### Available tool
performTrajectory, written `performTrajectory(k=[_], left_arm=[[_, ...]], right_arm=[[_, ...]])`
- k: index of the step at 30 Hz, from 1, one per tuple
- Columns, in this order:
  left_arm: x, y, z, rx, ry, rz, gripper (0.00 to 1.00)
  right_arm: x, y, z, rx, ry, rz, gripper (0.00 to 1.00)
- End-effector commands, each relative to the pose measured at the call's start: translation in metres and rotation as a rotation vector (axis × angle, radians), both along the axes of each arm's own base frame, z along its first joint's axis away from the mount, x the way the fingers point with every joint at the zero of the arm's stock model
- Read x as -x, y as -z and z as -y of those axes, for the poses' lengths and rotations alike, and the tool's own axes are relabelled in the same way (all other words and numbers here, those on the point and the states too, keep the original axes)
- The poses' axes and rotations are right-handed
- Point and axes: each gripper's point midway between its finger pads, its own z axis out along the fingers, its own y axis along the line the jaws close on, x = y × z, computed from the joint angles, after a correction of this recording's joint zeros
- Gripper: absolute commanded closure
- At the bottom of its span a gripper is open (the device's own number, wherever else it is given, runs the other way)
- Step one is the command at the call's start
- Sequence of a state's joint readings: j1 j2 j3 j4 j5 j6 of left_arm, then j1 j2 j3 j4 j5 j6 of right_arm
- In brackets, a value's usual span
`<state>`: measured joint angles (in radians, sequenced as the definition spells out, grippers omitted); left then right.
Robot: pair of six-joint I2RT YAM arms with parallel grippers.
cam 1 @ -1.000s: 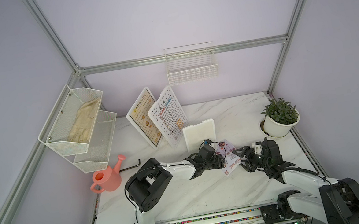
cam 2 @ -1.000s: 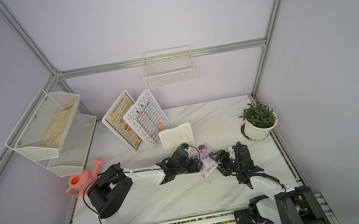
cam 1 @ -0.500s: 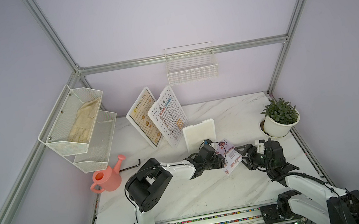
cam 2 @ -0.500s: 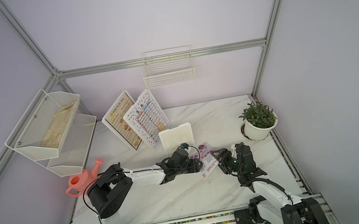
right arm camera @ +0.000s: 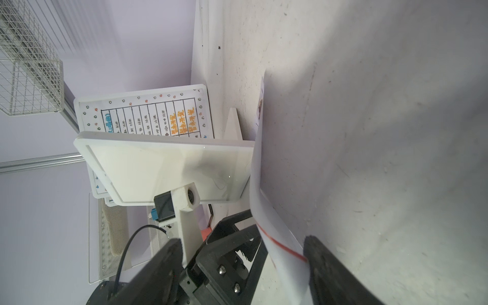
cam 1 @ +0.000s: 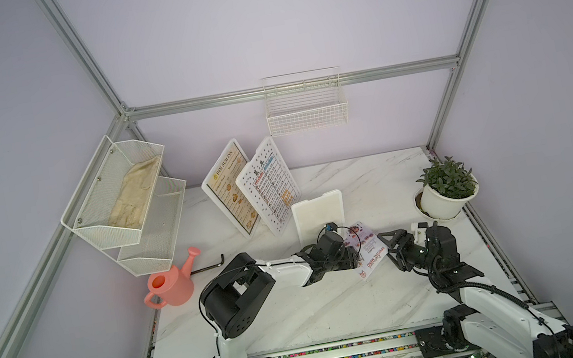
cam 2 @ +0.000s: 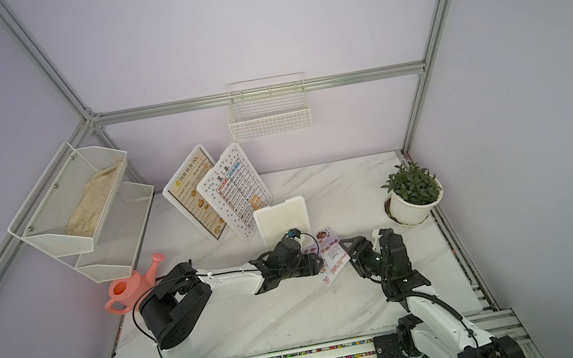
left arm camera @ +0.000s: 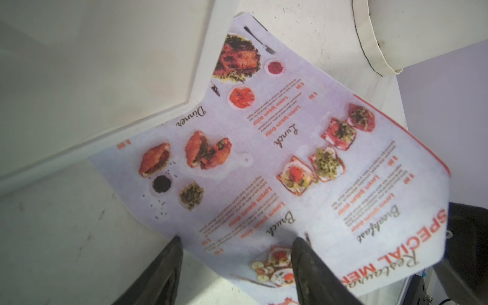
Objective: Insert the menus into the narrow rack
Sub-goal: Pick up the menu from the center of the board.
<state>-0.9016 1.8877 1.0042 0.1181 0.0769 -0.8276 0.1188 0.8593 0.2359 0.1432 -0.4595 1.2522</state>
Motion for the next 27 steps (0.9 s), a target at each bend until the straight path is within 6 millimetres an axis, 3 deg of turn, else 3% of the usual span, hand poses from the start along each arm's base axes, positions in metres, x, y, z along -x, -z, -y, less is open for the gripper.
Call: performTrajectory(k=[1, 27], left_arm=[[0.027, 0.052, -0.029, -0.149, -0.003, -0.142, 0.34], [0.029, 0.055, -0.031, -0.153, -0.003, -0.148, 0.34]], right_arm=[[0.005, 0.006, 0.004, 0.006, 0.027, -0.029, 0.24], [0.004, -0.01, 0.014, 0.034, 0.081, 0.013, 0.24]])
